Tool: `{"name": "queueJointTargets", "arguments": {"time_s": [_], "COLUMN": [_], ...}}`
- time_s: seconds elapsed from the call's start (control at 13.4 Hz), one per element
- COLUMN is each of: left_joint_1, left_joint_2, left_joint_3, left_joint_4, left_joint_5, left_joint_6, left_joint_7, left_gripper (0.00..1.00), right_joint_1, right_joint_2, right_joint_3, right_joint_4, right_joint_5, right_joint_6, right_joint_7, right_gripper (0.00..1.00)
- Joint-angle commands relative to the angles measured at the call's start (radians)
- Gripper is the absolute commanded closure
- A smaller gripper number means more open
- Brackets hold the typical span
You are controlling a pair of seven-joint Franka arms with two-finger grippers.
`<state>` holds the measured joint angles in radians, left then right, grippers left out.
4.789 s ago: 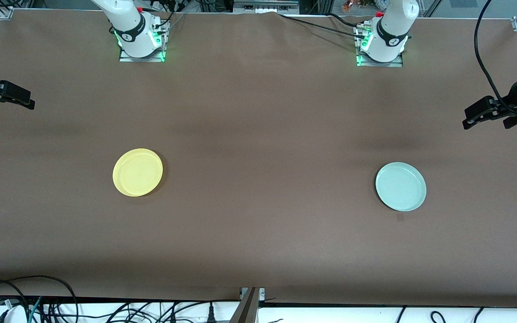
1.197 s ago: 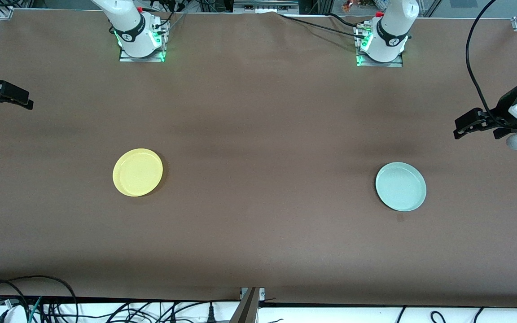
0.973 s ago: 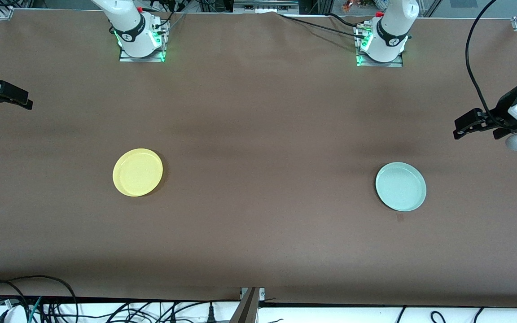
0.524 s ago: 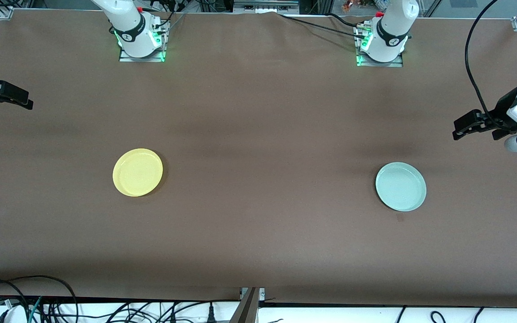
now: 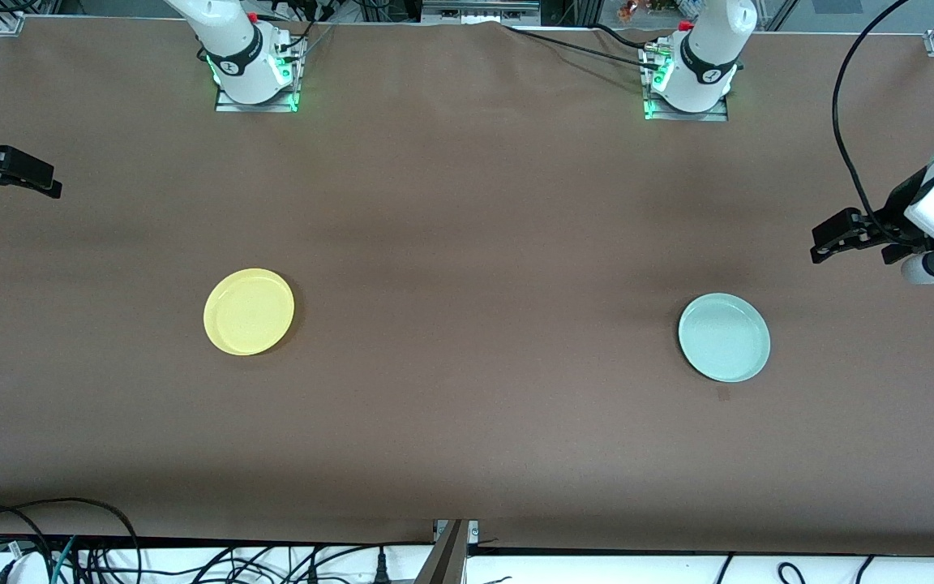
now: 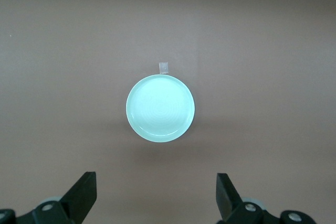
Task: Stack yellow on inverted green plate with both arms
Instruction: 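Move the left gripper down to the rim of the green plate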
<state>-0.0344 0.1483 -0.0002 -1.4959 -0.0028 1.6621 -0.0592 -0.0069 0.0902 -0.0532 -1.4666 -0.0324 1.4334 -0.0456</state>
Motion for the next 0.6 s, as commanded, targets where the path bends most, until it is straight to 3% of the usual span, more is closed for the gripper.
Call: {"name": "queueJointTargets", "arguments": {"time_s": [0.0,0.52], "left_joint_1": [-0.002,-0.004], "left_joint_2": [0.043,0.117], "left_joint_3": [0.003,0.008], "left_joint_4": [0.02,0.017], "left_joint_5": [-0.005,0.0], "left_joint_6": [-0.008,-0.019], "left_joint_7": [0.006,0.003], "left_gripper": [0.0,0.0], "right_joint_1": [-0.008,-0.01], "right_joint_2": [0.01,0.01], "right_joint_3": [0.001,-0.001], "right_joint_4": [0.023,0.023], "right_joint_5": [0.019,0.02], "right_joint_6": [-0.01,-0.008], "right_joint_7": [-0.005,-0.007], "right_gripper": [0.0,0.0]}}
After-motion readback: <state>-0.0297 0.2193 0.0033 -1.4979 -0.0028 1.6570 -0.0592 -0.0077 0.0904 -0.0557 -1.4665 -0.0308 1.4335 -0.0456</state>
